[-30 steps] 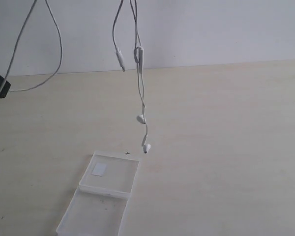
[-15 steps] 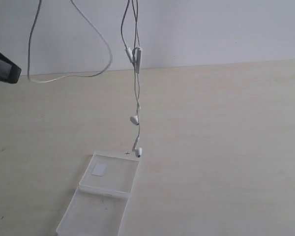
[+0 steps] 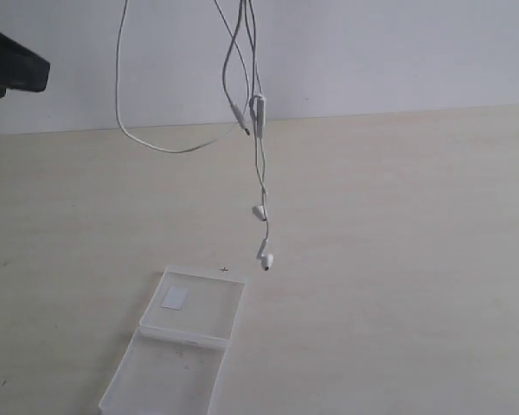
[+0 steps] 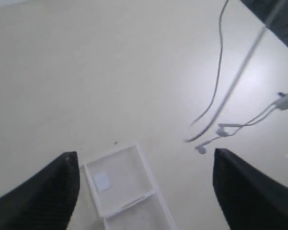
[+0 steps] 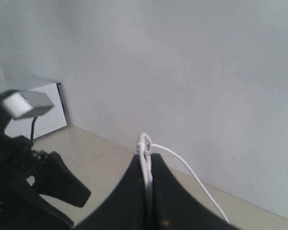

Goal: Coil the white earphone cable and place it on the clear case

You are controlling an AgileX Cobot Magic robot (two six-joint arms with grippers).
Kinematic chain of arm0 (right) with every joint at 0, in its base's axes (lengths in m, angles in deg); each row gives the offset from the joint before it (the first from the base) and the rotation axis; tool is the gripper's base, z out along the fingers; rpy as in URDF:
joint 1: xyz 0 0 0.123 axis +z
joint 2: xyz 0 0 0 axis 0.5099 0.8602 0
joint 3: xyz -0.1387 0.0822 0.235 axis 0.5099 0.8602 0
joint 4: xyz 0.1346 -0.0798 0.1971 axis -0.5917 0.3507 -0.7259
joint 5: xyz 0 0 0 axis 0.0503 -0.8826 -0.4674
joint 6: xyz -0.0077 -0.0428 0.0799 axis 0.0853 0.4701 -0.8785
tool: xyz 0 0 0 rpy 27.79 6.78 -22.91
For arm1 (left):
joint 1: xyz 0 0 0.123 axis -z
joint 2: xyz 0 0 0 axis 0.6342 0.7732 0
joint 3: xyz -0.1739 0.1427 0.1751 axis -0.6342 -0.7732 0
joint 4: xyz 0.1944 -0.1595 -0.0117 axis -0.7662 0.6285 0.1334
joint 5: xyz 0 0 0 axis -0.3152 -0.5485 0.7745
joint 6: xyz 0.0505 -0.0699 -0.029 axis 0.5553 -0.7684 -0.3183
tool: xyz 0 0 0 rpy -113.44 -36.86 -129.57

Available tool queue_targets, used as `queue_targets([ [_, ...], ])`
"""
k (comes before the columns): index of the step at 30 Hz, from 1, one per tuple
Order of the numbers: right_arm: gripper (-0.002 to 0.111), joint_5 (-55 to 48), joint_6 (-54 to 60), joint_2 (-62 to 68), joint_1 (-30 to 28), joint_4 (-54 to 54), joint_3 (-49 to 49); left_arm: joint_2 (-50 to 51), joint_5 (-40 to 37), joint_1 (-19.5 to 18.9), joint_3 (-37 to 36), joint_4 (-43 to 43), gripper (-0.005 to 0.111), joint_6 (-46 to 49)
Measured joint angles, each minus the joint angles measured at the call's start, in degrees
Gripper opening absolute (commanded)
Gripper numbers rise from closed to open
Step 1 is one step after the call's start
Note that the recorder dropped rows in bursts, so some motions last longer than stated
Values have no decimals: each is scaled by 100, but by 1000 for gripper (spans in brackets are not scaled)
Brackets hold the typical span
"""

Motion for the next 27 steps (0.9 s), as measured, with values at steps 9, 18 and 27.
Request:
queue_targets([
  [9,0,-4,13,0,0,0,183,-289,70,0,0,1586,74,1546],
  [18,0,464,-276,0,0,-11,189,-316,82,0,0,2815,74,2825],
  [27,0,723,-1167,0,0,623,189,-316,70,0,0,3185,74,4505],
])
